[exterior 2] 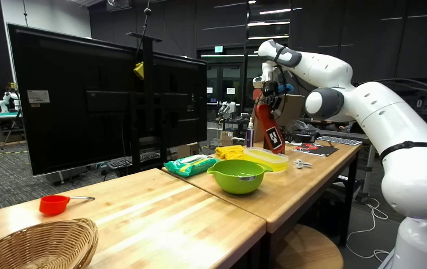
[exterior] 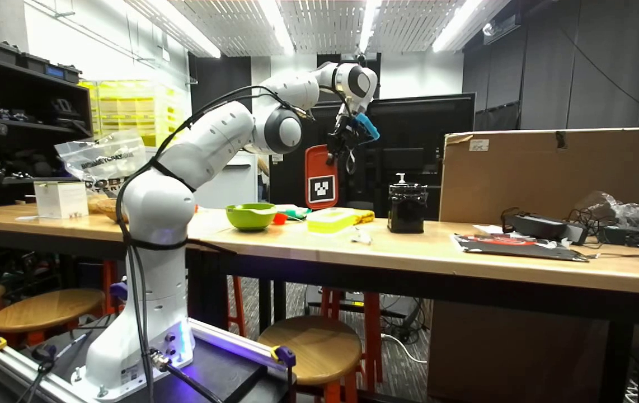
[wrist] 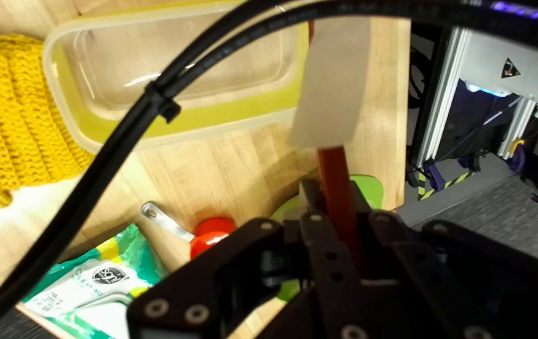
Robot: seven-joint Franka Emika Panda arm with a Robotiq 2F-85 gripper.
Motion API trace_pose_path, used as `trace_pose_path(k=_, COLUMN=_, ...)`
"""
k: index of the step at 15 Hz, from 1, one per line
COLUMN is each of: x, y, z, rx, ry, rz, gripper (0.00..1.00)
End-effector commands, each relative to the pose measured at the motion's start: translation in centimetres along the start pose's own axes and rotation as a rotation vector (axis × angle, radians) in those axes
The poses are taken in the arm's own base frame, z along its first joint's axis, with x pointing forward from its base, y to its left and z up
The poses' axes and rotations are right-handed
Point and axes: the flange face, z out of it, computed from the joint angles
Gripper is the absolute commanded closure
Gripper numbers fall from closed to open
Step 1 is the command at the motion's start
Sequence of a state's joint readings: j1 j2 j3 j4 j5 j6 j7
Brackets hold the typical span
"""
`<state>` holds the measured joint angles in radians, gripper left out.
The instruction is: Put the lid on the yellow lunch box
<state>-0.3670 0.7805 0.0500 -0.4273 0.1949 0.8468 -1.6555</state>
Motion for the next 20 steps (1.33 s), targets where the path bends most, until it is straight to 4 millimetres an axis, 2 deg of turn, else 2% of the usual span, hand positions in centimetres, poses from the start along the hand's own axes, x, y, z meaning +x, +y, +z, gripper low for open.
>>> trace_pose_path(k=1, x=-0.9, y=-1.8, z=0.2, rx=0.082, ry=0.026, rz=0.054, gripper=0.97)
trace_pose_path(k=8, x=-1.5, y=-2.9, z=0.9, rx=0.187, ry=0.022, rz=0.105, gripper=0.97)
trace_pose_path(k=15, x=-0.7, y=-2.2, z=1.8, rx=0.212, ry=0.016, rz=0.093, gripper=0.97)
trace_pose_path(k=20, x=-0.4, y=-1.8, z=3.4, rx=0.277, ry=-0.015, rz=0.133, gripper=0.97)
